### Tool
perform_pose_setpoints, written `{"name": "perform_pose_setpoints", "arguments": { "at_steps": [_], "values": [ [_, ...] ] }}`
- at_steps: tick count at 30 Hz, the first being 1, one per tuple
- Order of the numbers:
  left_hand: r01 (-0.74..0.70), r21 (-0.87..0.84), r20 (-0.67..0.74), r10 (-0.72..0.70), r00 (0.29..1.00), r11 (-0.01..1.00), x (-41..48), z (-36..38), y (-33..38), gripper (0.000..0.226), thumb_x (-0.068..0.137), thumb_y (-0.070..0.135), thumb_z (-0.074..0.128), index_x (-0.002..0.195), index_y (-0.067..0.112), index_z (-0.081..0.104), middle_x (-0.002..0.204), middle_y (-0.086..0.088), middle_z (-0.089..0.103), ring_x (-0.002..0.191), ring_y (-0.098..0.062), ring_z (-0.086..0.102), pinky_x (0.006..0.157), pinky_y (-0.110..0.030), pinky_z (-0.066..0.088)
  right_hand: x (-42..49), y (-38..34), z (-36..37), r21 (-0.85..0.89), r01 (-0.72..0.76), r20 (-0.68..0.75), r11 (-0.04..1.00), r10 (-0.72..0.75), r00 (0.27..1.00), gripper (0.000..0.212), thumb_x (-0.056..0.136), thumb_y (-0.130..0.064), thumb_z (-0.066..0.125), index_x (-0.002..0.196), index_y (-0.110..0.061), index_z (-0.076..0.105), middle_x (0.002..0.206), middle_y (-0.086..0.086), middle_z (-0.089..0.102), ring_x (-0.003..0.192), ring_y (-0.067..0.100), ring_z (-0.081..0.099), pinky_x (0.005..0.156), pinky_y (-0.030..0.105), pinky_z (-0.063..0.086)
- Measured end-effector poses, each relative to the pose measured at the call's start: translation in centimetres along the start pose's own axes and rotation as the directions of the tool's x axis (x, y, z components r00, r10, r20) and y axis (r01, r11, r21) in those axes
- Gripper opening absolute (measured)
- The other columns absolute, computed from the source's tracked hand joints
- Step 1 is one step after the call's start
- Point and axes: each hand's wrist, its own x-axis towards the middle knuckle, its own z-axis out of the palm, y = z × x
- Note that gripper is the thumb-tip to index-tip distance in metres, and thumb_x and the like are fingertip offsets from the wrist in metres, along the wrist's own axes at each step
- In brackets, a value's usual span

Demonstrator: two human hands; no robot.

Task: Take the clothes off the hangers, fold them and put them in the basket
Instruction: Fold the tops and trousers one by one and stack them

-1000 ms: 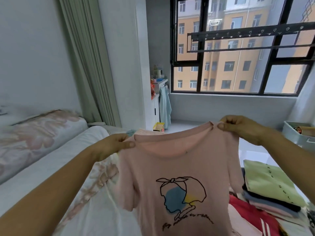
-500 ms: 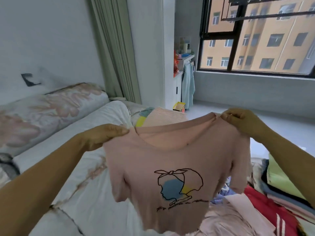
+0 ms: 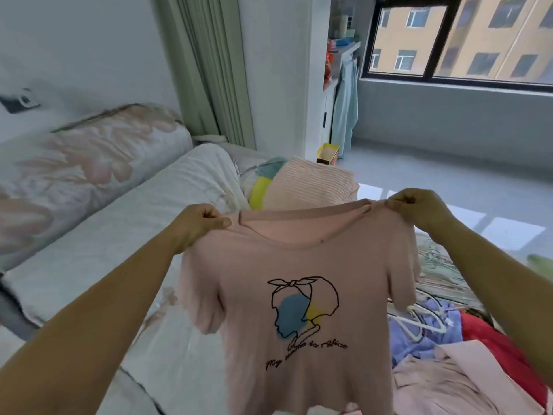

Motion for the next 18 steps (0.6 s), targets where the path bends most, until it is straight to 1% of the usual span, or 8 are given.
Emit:
{"name": "perform_pose_setpoints", "arguments": {
  "at_steps": [3, 6, 8, 11, 13, 15, 16, 18],
  "values": [
    [-0.03, 0.004, -0.094, 0.03, 0.995, 1.0, 5.1, -1.7, -0.3, 0.024, 0.079, 0.024, 0.073, 0.073, 0.011, 0.054, 0.067, -0.001, 0.047, 0.06, -0.011, 0.04, 0.055, -0.022, 0.032, 3.9, -1.5, 2.7, 0.078, 0.012, -0.092, 0.997, -0.005, 0.996, 0.009, 0.089, -0.012, 0.06, 0.094, -0.011, 0.068, 0.094, 0.003, 0.061, 0.09, 0.018, 0.052, 0.079, 0.028, 0.04],
    [-0.085, 0.006, -0.166, 0.085, 0.983, 0.996, 9.3, -3.5, 0.6, 0.03, 0.08, 0.026, 0.072, 0.066, 0.014, 0.048, 0.063, 0.003, 0.045, 0.055, -0.009, 0.038, 0.049, -0.018, 0.031, 7.5, -3.1, 4.2, 0.207, 0.039, -0.133, 0.978, -0.012, 0.991, 0.015, 0.089, -0.011, 0.06, 0.102, -0.007, 0.067, 0.085, -0.001, 0.06, 0.086, 0.016, 0.052, 0.076, 0.027, 0.042],
    [-0.12, -0.003, -0.206, 0.116, 0.972, 0.993, 11.3, -4.7, 1.2, 0.035, 0.079, 0.026, 0.073, 0.062, 0.018, 0.044, 0.062, 0.004, 0.045, 0.055, -0.007, 0.038, 0.049, -0.017, 0.031, 9.1, -4.0, 4.7, 0.253, 0.067, -0.15, 0.965, -0.029, 0.988, 0.017, 0.09, -0.012, 0.06, 0.105, -0.007, 0.066, 0.083, -0.005, 0.059, 0.079, 0.01, 0.052, 0.07, 0.019, 0.042],
    [-0.167, -0.044, -0.24, 0.151, 0.959, 0.985, 12.6, -6.1, 1.6, 0.03, 0.078, 0.024, 0.074, 0.063, 0.019, 0.049, 0.061, 0.008, 0.05, 0.054, -0.003, 0.043, 0.048, -0.013, 0.035, 9.7, -4.8, 5.1, 0.289, 0.111, -0.163, 0.951, -0.065, 0.984, 0.018, 0.091, -0.012, 0.058, 0.108, -0.008, 0.064, 0.092, 0.001, 0.059, 0.076, 0.004, 0.052, 0.067, 0.009, 0.042],
    [-0.176, -0.097, -0.205, 0.154, 0.967, 0.98, 12.4, -6.2, 1.2, 0.021, 0.078, 0.021, 0.074, 0.065, 0.018, 0.057, 0.055, 0.014, 0.058, 0.051, 0.004, 0.051, 0.047, -0.008, 0.039, 9.2, -4.4, 5.4, 0.301, 0.11, -0.128, 0.947, -0.074, 0.989, 0.009, 0.091, -0.011, 0.058, 0.098, -0.011, 0.064, 0.083, -0.003, 0.059, 0.069, -0.003, 0.052, 0.061, 0.005, 0.041],
    [-0.151, -0.133, -0.119, 0.135, 0.984, 0.98, 11.4, -5.6, -0.4, 0.013, 0.078, 0.015, 0.073, 0.068, 0.021, 0.066, 0.055, 0.019, 0.063, 0.053, 0.009, 0.055, 0.05, -0.006, 0.042, 8.4, -2.9, 6.1, 0.304, 0.077, -0.045, 0.95, -0.066, 0.997, 0.008, 0.09, -0.01, 0.058, 0.089, -0.014, 0.064, 0.072, -0.01, 0.061, 0.063, -0.004, 0.052, 0.058, 0.004, 0.041],
    [-0.122, -0.143, -0.065, 0.113, 0.991, 0.982, 10.9, -4.8, -1.7, 0.017, 0.078, 0.013, 0.072, 0.066, 0.024, 0.07, 0.057, 0.018, 0.065, 0.055, 0.008, 0.056, 0.053, -0.007, 0.043, 7.8, -1.8, 6.5, 0.287, 0.06, 0.01, 0.956, -0.065, 0.998, 0.009, 0.09, -0.01, 0.058, 0.086, -0.016, 0.064, 0.069, -0.012, 0.062, 0.064, -0.001, 0.052, 0.06, 0.006, 0.041],
    [-0.044, -0.142, 0.036, 0.049, 0.998, 0.989, 9.8, -3.0, -5.1, 0.026, 0.078, 0.01, 0.072, 0.059, 0.028, 0.073, 0.06, 0.015, 0.066, 0.059, 0.003, 0.057, 0.06, -0.013, 0.044, 6.4, 0.9, 7.7, 0.216, 0.032, 0.135, 0.976, -0.062, 0.989, 0.014, 0.09, -0.009, 0.058, 0.082, -0.019, 0.064, 0.073, -0.006, 0.063, 0.069, 0.007, 0.052, 0.065, 0.011, 0.041]
  ]
}}
